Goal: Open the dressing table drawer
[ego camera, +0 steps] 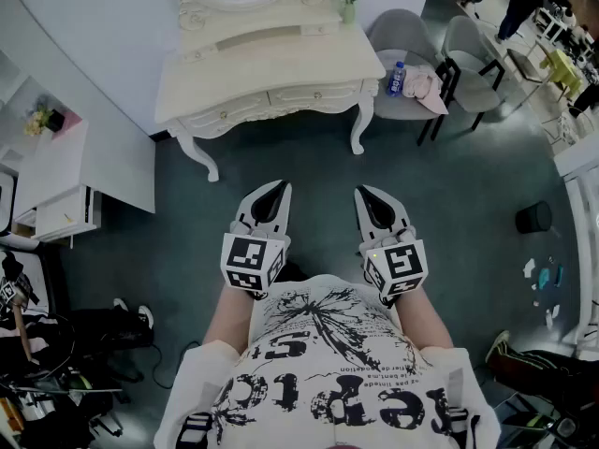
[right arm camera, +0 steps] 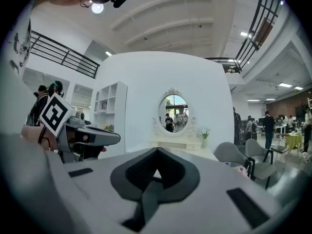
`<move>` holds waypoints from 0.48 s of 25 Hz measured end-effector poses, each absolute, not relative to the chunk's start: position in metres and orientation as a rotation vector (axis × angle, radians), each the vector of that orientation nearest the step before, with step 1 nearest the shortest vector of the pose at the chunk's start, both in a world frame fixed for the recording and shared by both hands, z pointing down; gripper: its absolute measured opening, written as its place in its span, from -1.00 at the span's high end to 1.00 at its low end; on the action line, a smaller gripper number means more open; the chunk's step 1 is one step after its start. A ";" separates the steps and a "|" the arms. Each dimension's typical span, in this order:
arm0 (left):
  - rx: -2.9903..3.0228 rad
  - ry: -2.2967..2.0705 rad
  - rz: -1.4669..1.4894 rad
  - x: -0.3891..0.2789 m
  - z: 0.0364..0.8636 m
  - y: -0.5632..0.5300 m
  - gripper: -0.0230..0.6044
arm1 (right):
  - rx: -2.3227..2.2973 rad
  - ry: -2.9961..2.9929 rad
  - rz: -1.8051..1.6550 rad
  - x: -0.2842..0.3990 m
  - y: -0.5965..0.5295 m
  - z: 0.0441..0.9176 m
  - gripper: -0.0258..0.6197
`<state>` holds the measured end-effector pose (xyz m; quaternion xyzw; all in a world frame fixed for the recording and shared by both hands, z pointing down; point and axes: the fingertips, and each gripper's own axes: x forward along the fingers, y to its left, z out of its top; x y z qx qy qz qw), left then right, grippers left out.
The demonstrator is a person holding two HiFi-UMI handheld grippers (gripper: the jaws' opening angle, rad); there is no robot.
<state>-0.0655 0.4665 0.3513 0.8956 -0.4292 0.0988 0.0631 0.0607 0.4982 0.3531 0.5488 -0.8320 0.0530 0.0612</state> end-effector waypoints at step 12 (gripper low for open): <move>2.676 -1.315 0.242 -0.055 0.351 0.448 0.91 | 1.666 -2.533 0.218 0.074 0.484 0.357 0.87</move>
